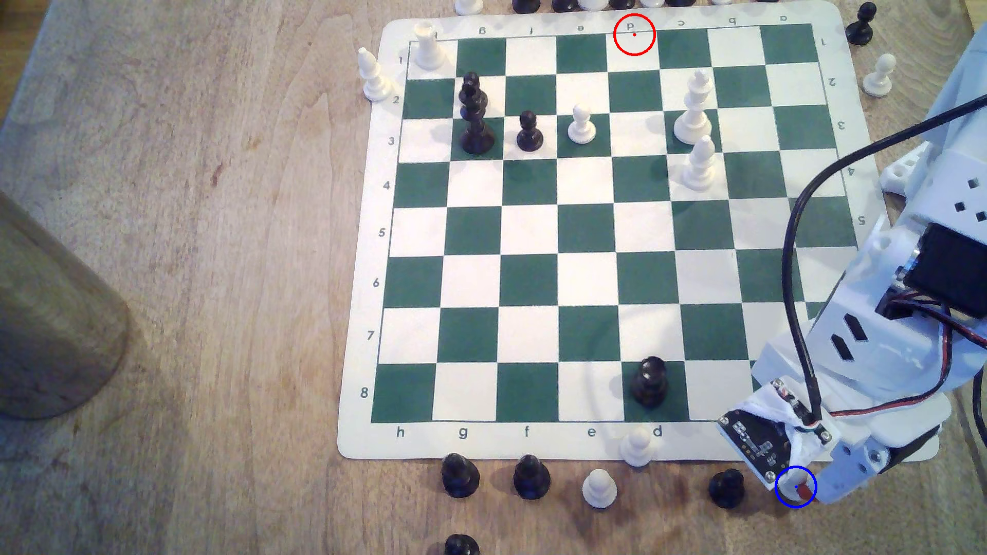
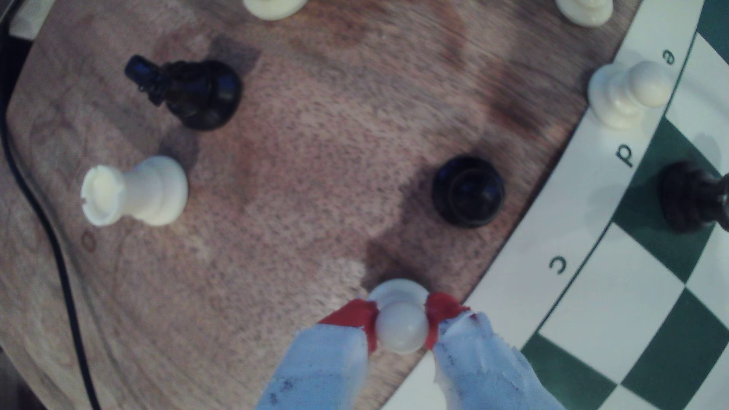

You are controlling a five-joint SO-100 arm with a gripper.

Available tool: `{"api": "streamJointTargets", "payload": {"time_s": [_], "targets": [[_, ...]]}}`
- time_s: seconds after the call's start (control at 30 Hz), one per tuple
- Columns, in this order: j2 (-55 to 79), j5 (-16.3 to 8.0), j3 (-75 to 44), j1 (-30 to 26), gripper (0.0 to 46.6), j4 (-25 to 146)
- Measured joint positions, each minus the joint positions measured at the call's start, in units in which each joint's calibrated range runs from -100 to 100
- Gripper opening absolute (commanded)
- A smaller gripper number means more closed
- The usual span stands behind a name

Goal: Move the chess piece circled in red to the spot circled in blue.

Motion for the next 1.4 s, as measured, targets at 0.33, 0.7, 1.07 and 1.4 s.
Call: {"api": "streamJointTargets", "payload": {"time_s": [0.33, 0.7, 1.07, 1.4], "targets": [[0.8, 0.0, 0.0, 0.0, 12.3, -0.9], [0.4, 1.2, 0.0, 0.0, 17.3, 6.4], [-14.6, 1.8, 0.0, 1.1, 15.9, 21.4], [-30.6, 3.0, 2.5, 12.0, 0.2, 26.1]]}}
